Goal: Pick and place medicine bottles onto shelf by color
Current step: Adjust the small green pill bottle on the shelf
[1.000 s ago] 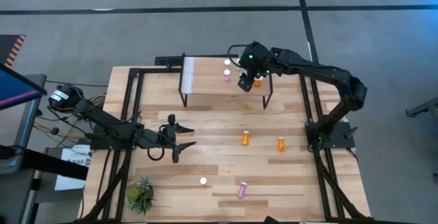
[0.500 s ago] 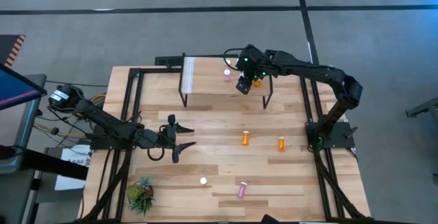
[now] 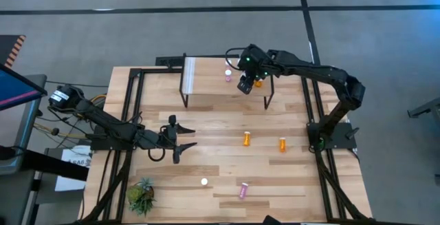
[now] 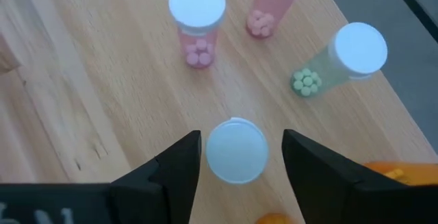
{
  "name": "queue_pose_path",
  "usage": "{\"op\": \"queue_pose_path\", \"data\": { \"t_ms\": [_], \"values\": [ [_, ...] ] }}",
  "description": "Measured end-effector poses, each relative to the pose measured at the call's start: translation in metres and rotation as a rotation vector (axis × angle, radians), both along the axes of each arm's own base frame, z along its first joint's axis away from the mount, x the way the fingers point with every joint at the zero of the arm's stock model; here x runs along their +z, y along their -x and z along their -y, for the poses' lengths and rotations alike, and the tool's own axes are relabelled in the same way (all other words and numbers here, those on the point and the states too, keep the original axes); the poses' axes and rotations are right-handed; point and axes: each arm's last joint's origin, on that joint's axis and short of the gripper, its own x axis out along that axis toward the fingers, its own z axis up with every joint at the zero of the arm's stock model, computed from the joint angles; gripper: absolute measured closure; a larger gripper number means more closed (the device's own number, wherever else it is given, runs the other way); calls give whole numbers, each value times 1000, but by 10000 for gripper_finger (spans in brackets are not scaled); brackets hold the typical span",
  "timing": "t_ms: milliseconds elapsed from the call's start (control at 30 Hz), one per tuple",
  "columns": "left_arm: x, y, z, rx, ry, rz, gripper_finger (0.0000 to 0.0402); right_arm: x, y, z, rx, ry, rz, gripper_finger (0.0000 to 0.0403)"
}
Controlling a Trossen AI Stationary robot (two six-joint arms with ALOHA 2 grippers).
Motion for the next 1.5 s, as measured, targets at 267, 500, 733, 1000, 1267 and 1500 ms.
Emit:
{"op": "queue_pose_path", "data": {
  "t_ms": [267, 500, 733, 1000, 1267, 1500],
  "values": [
    [0, 0, 0, 0, 0, 0, 177, 0, 0, 0, 4, 2, -2, 221],
    [0, 0, 0, 0, 0, 0, 177, 0, 0, 0, 5, 5, 4, 253],
    [0, 0, 0, 0, 0, 0, 177, 5, -3, 2, 10, 26, 35, 260],
    [0, 0, 0, 0, 0, 0, 177, 17, -6, 3, 14, 56, 85, 258],
    [0, 0, 0, 0, 1, 1, 177, 13, -7, 5, 14, 48, 66, 253],
    [0, 0, 0, 1, 1, 1, 177, 14, -6, 7, -11, 45, 80, 251]
  ]
}}
